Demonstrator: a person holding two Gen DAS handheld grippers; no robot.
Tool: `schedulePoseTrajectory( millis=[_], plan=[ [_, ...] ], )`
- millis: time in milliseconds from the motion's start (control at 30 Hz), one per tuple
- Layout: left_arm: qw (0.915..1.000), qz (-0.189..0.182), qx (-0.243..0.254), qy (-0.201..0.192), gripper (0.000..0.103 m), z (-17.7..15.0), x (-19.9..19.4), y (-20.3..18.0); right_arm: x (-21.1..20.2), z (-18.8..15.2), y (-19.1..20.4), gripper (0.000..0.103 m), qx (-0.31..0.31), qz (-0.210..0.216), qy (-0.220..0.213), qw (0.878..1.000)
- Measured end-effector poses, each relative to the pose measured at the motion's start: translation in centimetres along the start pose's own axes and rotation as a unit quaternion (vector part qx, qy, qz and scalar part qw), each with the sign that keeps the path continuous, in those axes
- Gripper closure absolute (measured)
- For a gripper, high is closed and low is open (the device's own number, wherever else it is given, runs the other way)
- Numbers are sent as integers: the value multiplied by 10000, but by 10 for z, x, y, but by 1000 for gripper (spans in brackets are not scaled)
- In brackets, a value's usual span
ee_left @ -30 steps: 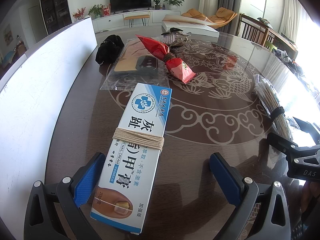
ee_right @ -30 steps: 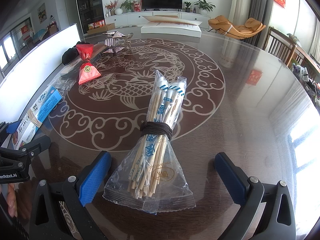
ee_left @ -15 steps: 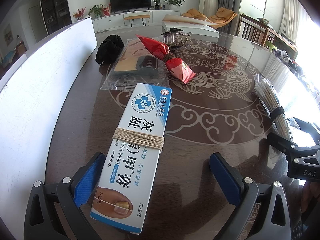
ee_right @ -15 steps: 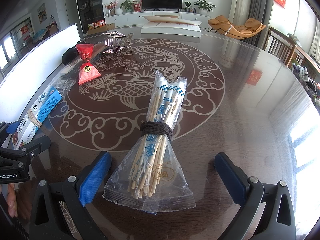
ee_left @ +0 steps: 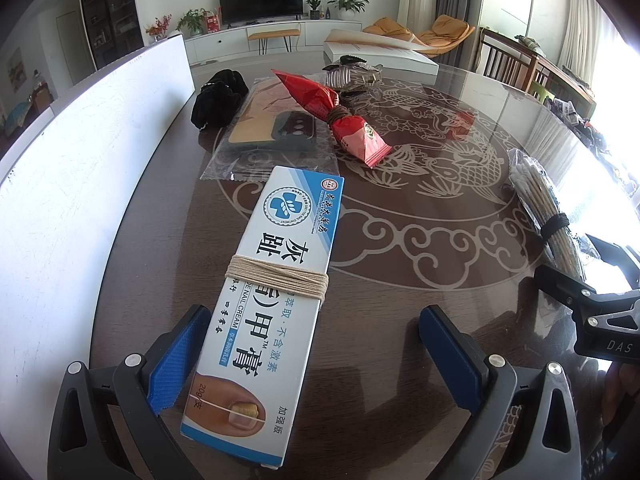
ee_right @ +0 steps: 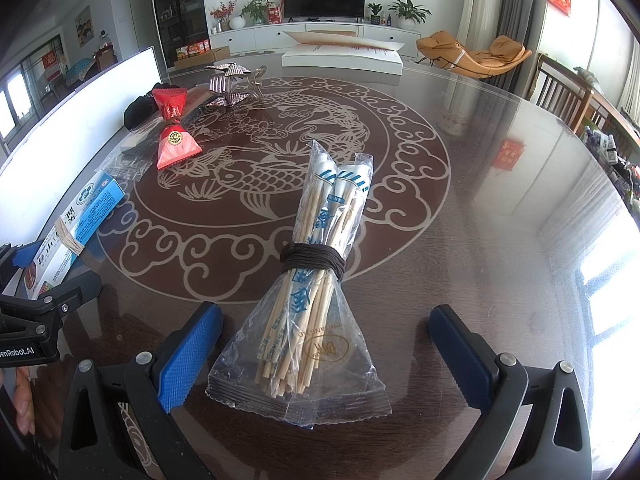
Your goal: Organize objects
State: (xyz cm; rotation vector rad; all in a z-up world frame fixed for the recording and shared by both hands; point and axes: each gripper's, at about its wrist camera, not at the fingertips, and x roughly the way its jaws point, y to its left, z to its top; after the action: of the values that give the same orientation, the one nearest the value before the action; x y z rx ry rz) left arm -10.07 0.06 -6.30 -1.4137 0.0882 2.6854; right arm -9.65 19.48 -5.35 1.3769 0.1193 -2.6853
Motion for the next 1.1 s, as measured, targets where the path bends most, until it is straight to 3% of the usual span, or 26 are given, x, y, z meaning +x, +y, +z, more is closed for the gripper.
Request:
schedulePoseTrajectory(
  millis=[867,967,1033,1100],
  plan=[
    [10000,-11,17,22,1,0,-1,1,0,0,-1,0,18,13,8,10000],
    [9995,-10,3,-319,62,-4,-14,6,0,6,-4,0,-5,169,365,9992],
    [9991,-186,-52,-379,63,-10,-18,12,-5,15,-9,7,80,488,566,9972],
    [9981,-372,-280,-414,63,-16,-23,21,-11,28,-10,12,-5,448,686,9966]
  ],
)
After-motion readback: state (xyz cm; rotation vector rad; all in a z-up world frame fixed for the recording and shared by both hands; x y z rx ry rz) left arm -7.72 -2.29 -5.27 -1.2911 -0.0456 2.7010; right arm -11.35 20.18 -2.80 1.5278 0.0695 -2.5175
